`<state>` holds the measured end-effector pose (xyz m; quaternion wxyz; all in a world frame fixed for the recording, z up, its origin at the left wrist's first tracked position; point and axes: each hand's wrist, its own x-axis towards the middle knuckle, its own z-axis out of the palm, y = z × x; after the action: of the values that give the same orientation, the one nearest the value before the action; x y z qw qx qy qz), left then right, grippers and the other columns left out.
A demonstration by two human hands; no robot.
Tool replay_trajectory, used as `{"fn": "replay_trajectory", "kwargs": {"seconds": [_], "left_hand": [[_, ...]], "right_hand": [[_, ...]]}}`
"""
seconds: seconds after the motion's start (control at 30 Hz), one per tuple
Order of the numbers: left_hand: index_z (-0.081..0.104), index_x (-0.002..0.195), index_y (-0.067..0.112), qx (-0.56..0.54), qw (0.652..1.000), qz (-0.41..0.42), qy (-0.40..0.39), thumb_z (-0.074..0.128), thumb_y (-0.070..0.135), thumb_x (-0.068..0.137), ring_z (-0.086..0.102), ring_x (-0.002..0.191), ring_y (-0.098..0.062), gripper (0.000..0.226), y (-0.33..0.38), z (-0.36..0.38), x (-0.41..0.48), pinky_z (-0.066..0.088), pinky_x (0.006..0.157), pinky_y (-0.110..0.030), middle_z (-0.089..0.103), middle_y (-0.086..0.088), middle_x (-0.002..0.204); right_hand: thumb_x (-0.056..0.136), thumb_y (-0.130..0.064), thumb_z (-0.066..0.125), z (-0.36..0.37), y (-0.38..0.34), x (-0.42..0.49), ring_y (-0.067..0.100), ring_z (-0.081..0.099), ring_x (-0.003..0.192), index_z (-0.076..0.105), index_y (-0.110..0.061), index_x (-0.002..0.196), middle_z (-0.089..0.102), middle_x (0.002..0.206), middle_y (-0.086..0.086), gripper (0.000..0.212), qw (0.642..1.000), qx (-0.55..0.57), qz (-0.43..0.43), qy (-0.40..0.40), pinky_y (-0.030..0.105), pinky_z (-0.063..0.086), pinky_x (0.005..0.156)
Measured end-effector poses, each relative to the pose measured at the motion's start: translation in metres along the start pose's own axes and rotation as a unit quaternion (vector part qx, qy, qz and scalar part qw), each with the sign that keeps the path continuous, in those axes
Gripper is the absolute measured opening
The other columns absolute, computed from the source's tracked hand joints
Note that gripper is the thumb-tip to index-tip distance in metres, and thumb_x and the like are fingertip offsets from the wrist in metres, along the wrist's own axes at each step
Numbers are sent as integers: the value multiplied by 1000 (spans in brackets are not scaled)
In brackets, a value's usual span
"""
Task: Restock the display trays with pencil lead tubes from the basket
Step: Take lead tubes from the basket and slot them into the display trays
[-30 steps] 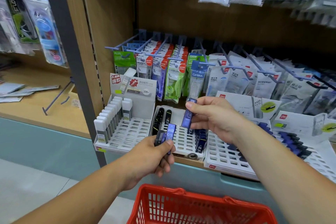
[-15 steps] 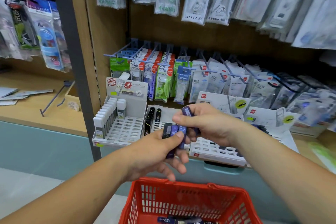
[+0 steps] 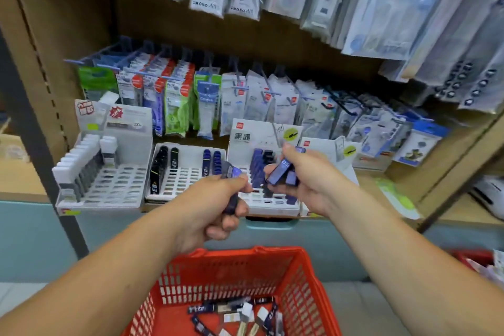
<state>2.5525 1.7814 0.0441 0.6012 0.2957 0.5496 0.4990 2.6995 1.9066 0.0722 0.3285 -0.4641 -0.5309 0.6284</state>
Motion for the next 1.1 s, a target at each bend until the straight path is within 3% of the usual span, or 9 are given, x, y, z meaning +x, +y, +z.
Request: {"fn": "replay_trajectory", "kwargs": {"seconds": [0.13,0.3,0.47,0.63,0.73,0.83,0.93,1.03,1.1], "left_hand": [[53,105,13,0,999,16,31,47,49,106,46,37,-20,36,-8,21,19,21,37,-14,63,-14,64],[66,95,8,31,993,53,98,55,45,102,68,60,-22,40,-14,35,48,43,40,-27,68,-10,77],[75,86,17,114,985,69,113,58,47,101,47,53,-9,37,-6,72,88,37,42,-26,57,3,68],[68,99,8,186,977,80,64,56,39,104,20,47,-12,34,16,119,131,16,42,-20,35,-10,71],[62,88,8,232,968,73,58,57,32,105,21,43,-13,30,24,137,144,16,42,-20,39,-11,64],[57,97,1,255,964,57,49,50,26,109,20,34,-8,28,31,150,150,15,37,-16,48,4,43],[57,113,-8,266,962,51,37,47,24,110,19,35,-8,34,36,158,152,17,35,-15,60,4,51],[60,111,-7,282,958,41,28,42,23,112,18,35,-7,35,36,159,152,15,36,-16,58,5,47],[62,113,-3,266,962,48,27,43,23,111,18,38,-9,32,35,158,155,14,39,-17,69,-1,62]], "right_hand": [[107,-31,51,-30,3,36,26,60,54,55,-10,107,57,68,9,22,999,44,9,19,43,60,55],[105,-44,51,-84,-15,80,19,42,47,55,-13,103,48,64,3,32,993,-116,2,-34,26,37,44],[102,-49,57,-120,3,94,13,26,46,55,-21,89,35,62,0,30,983,-161,-40,-81,19,18,43],[95,-39,70,-174,0,108,13,21,43,59,-20,91,35,56,0,23,961,-210,-76,-161,18,13,45],[90,-29,77,-198,-2,113,13,23,39,68,-12,98,54,59,8,20,955,-202,-75,-204,17,15,44],[90,-18,76,-209,2,114,11,23,39,67,-5,104,70,72,12,21,949,-192,-69,-240,15,15,43],[93,-11,71,-216,8,114,9,23,38,67,-5,103,62,54,-3,12,944,-199,-70,-254,14,14,42],[94,-7,70,-220,13,117,10,24,37,69,-8,99,55,55,2,5,946,-175,-83,-261,14,15,42],[95,-6,69,-221,17,118,11,24,36,68,-4,103,52,59,6,8,947,-169,-87,-259,14,17,42]]}}
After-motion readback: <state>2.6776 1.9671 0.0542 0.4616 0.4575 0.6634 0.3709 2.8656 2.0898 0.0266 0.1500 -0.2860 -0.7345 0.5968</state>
